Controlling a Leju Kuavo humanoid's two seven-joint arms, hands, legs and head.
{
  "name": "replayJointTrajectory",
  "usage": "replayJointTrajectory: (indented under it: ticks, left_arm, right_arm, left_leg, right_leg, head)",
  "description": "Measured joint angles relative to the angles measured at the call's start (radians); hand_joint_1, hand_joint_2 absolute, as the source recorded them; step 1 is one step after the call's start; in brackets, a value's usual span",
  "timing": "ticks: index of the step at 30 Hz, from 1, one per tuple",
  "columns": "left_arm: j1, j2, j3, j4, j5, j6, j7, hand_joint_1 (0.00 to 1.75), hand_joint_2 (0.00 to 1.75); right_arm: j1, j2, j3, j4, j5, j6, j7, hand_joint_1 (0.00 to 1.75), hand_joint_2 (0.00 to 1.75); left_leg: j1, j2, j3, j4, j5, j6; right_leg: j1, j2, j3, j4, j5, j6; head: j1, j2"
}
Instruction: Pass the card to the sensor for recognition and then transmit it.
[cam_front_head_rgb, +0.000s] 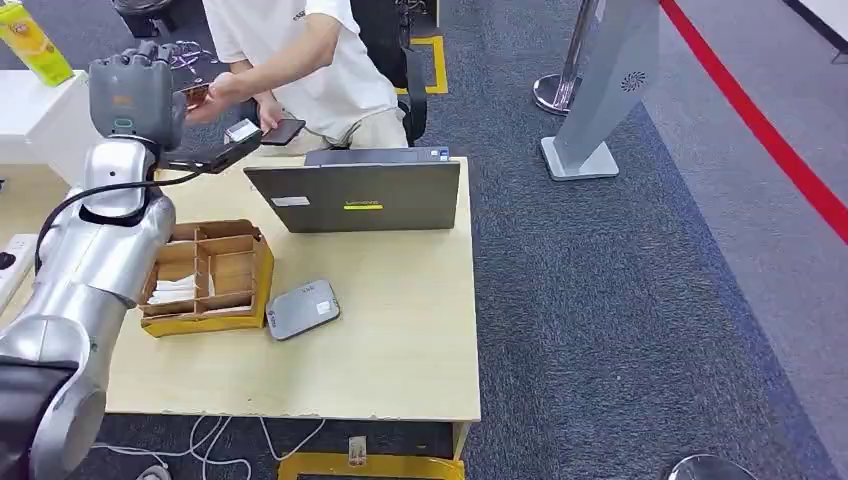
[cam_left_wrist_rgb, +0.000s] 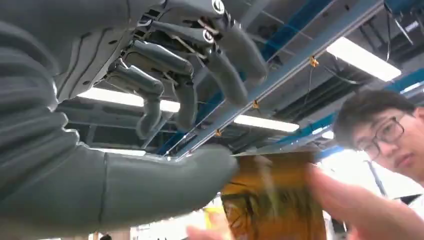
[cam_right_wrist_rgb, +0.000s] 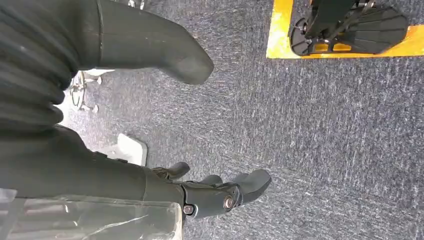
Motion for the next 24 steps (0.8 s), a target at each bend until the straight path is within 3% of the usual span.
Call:
replayJointTrajectory:
  ticks: [24]
  left_arm:
    - [-0.024, -0.014, 0.0, 0.056, 0.013, -0.009, -0.001, 0.0, 1.75]
  right_arm:
    - [0.001, 0.0, 0.0, 0.001, -0.005, -0.001, 0.001, 0.0, 1.75]
  left_leg:
    - [0.0, 0.0, -0.001, 0.0, 0.0, 0.0]
  right_leg:
    - [0.0, 0.0, 0.0, 0.0, 0.0, 0.0]
  head:
    - [0.0, 0.0]
